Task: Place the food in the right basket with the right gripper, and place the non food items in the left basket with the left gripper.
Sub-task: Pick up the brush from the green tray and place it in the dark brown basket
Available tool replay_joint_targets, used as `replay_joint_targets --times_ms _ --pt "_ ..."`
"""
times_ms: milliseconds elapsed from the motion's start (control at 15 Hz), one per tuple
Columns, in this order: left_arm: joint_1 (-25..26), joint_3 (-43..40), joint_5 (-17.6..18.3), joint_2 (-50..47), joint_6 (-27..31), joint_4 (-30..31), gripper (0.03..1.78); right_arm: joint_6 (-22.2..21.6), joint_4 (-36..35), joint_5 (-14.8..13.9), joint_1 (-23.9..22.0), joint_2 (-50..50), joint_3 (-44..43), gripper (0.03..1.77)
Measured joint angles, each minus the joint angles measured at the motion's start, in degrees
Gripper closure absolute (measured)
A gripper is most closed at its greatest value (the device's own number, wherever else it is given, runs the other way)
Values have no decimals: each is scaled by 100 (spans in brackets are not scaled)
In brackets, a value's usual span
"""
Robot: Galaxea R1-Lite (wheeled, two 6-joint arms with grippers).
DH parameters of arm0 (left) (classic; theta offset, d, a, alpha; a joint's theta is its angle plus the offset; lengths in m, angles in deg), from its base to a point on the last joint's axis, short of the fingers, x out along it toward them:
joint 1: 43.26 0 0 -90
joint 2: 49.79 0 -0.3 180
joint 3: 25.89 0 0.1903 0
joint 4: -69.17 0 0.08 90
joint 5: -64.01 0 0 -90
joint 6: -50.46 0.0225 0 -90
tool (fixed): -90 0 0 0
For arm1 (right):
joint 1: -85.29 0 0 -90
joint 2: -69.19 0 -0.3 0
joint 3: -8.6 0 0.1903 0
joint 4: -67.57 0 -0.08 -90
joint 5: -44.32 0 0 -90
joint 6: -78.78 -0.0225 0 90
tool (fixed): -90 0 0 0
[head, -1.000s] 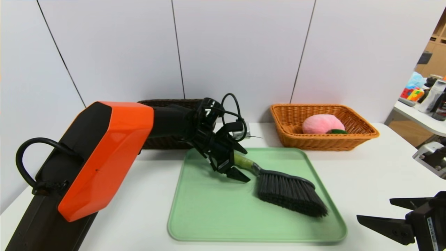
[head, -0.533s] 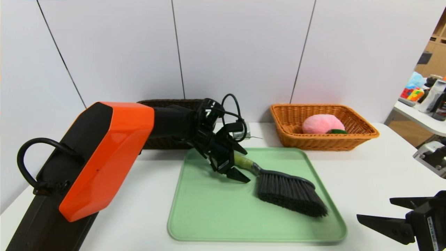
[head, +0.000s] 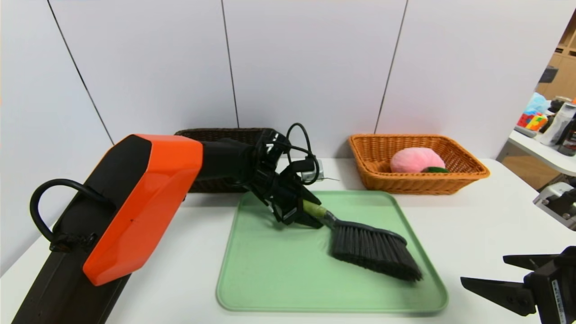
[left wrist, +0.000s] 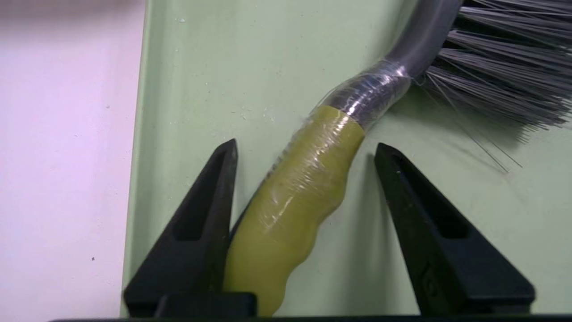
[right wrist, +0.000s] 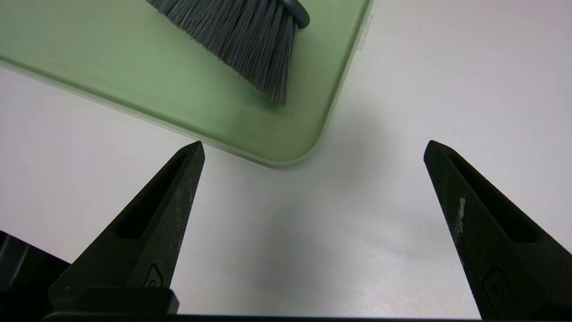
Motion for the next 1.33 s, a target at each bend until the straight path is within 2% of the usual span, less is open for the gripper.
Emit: replay_joint_targets --times_ms 200,267,333,600,800,1333 --pt "2 0 0 5 -13 10 106 0 -13 0 0 6 -12 10" --pt "-2 -2 -7 -4 -13 13 121 0 -34 0 0 9 -12 10" --pt "0 -2 -5 -12 -16 13 125 1 -67 2 0 9 -12 10" --pt "5 -16 1 -94 -29 -72 128 1 -91 5 0 9 13 10" --pt "-2 -11 15 -213 -29 -113 142 -10 -96 72 0 -2 20 10" --pt "-6 -13 0 -362 -33 -179 142 0 -98 112 0 -74 79 10"
